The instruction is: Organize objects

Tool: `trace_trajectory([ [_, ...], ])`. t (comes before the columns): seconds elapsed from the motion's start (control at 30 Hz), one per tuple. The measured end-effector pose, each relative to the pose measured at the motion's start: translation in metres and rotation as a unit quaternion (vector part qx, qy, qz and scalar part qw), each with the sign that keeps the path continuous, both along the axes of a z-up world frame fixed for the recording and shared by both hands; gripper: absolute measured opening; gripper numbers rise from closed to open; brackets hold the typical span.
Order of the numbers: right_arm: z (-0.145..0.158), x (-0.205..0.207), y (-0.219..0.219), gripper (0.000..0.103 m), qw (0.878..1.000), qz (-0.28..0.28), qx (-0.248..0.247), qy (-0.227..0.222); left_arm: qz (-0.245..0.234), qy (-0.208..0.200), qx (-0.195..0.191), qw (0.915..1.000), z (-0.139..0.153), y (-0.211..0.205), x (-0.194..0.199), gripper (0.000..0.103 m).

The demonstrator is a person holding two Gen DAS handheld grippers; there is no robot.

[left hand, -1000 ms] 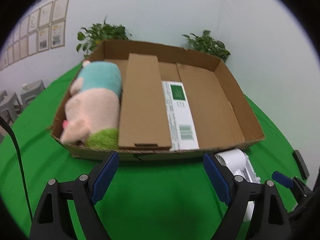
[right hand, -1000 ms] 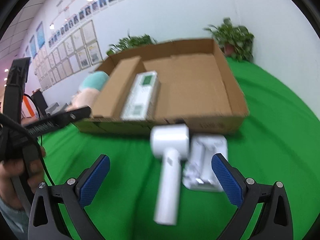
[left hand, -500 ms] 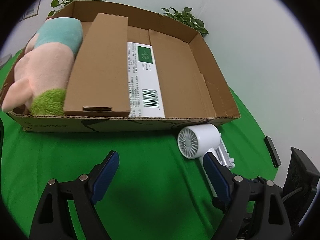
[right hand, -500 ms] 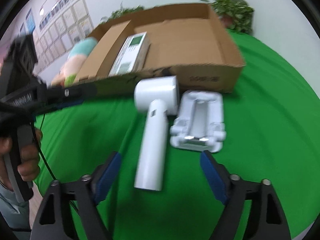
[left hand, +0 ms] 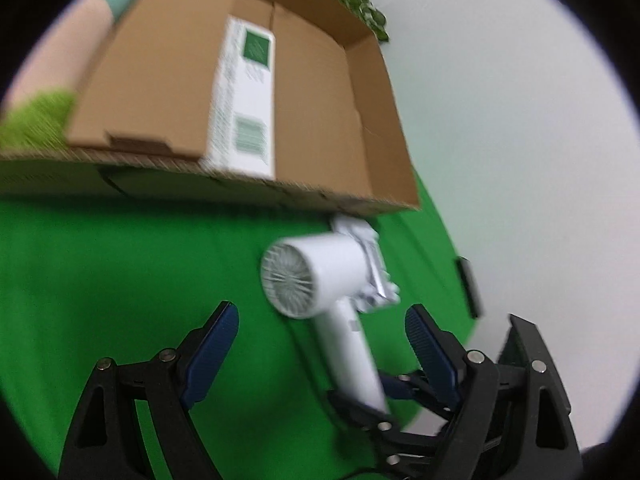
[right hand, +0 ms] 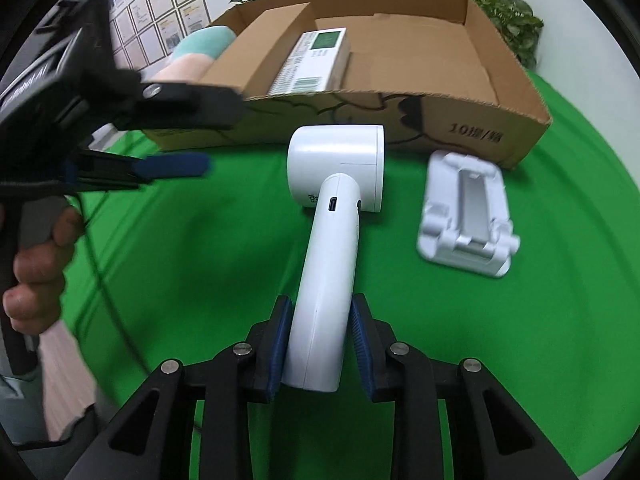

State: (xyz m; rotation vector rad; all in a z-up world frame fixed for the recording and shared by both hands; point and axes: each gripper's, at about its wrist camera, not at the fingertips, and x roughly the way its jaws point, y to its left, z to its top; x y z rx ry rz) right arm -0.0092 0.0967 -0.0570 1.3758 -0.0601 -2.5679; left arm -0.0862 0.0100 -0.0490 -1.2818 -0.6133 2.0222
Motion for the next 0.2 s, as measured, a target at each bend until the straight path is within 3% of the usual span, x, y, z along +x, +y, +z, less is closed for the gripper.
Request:
trace_trajectory([
  [0.07, 0.0, 0.003, -0.002, 0.028, 1.0, 0.005, -0.017, -0.006, -0.02, -0.032, 0.01, 0.9992, -0.011, 0.01, 0.0, 0.083],
  [0.2, -0.002, 0.008, -0.005, 0.027, 0.999, 0.013, -0.047, -0.018, -0.016, -0.057, 0.035, 0.9976, -0.02, 0.012, 0.002, 0.083],
])
